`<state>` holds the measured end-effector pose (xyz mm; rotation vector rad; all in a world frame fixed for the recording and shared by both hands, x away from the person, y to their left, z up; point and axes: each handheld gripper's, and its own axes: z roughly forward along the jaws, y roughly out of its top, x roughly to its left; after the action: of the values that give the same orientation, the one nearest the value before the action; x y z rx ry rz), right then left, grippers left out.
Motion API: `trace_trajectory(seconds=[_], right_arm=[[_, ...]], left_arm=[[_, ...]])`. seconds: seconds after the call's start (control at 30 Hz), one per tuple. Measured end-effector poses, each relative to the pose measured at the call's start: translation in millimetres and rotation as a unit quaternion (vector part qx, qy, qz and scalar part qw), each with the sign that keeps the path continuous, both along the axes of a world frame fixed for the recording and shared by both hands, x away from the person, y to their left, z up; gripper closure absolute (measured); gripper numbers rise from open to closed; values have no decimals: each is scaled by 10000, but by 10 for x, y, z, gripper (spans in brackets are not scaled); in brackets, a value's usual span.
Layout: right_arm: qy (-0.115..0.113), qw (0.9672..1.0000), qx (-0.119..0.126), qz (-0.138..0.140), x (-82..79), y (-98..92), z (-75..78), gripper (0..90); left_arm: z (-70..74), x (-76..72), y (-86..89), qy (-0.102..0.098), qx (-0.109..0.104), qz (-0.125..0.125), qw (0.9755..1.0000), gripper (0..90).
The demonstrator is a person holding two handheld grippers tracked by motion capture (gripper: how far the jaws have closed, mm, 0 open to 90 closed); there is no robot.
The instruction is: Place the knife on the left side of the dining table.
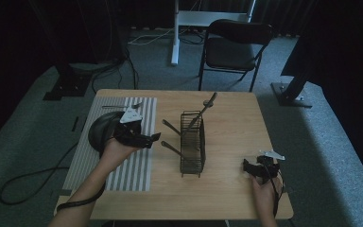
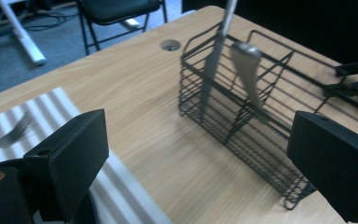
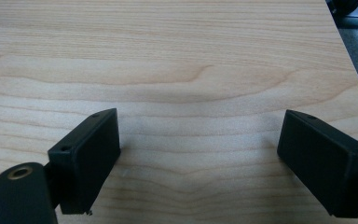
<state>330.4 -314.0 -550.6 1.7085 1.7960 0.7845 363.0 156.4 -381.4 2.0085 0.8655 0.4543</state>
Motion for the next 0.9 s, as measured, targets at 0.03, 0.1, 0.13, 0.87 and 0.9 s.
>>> trace_trajectory(seconds=[0.03, 0.1, 0.13, 0.87, 0.9], right_arm=[[2, 10000, 1, -2, 0, 0, 0, 120], [1, 10000, 0, -2, 0, 0, 0, 120], [1, 10000, 0, -1, 0, 0, 0, 120], [-1, 10000, -4, -3, 0, 0, 0, 121], [-1, 10000, -4, -3, 0, 0, 0, 121]], left_arm=[[19, 18, -33, 25, -15, -48, 10000, 58], [27, 27, -48, 21, -13, -68, 10000, 59], [36, 42, -74, -5, 10, -87, 10000, 59], [27, 231, -304, 303, -286, -132, 9990, 264], [27, 231, -304, 303, -286, -132, 9990, 296]])
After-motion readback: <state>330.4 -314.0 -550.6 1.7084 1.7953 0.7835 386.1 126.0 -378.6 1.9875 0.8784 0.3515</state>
